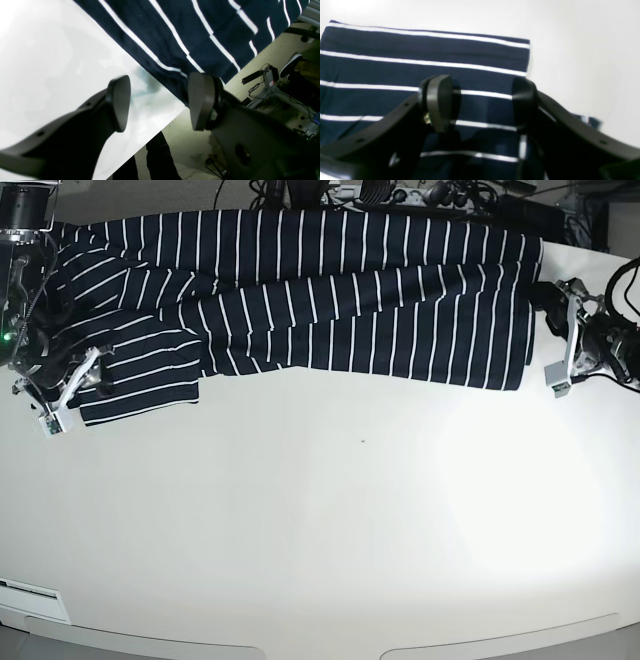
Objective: Fold the T-shirt properly
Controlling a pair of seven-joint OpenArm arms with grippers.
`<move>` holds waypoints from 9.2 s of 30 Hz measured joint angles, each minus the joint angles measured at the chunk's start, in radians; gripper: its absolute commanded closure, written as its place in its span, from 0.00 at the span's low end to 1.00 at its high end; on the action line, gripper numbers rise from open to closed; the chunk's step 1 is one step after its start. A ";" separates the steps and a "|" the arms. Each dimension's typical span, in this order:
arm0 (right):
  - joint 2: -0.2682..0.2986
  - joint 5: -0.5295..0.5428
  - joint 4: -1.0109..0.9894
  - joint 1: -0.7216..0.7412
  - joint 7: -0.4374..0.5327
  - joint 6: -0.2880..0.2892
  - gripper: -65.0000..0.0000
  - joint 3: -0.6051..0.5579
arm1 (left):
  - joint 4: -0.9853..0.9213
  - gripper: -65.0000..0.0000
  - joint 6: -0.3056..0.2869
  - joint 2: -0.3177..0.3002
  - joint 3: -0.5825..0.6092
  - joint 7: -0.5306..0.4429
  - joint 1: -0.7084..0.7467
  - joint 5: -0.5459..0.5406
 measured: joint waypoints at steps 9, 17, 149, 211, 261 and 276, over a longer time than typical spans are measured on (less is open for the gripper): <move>-0.018 -0.037 -0.001 0.020 0.049 -0.048 1.00 0.002 | 0.000 0.41 0.000 0.000 0.000 0.000 0.000 0.000; -0.018 -0.036 -0.001 0.013 0.017 -0.053 0.43 0.002 | 0.000 0.41 0.000 0.000 0.000 0.000 0.000 0.000; -0.189 -0.201 0.298 -0.298 -0.018 -0.482 1.00 0.005 | -0.083 0.41 0.075 0.314 -0.879 -0.019 0.125 0.102; -0.223 -0.561 0.581 -0.305 -0.131 -0.566 0.70 0.005 | -0.055 0.82 0.026 0.985 -0.852 -0.114 0.436 0.010; -0.223 -0.512 0.680 -0.322 -0.138 -0.520 0.70 0.005 | 0.185 0.34 0.230 0.921 -0.928 -0.229 0.612 0.286; -0.221 -0.513 0.680 -0.335 -0.163 -0.513 0.70 0.005 | 0.296 0.34 0.292 0.966 -0.927 -0.228 0.687 0.360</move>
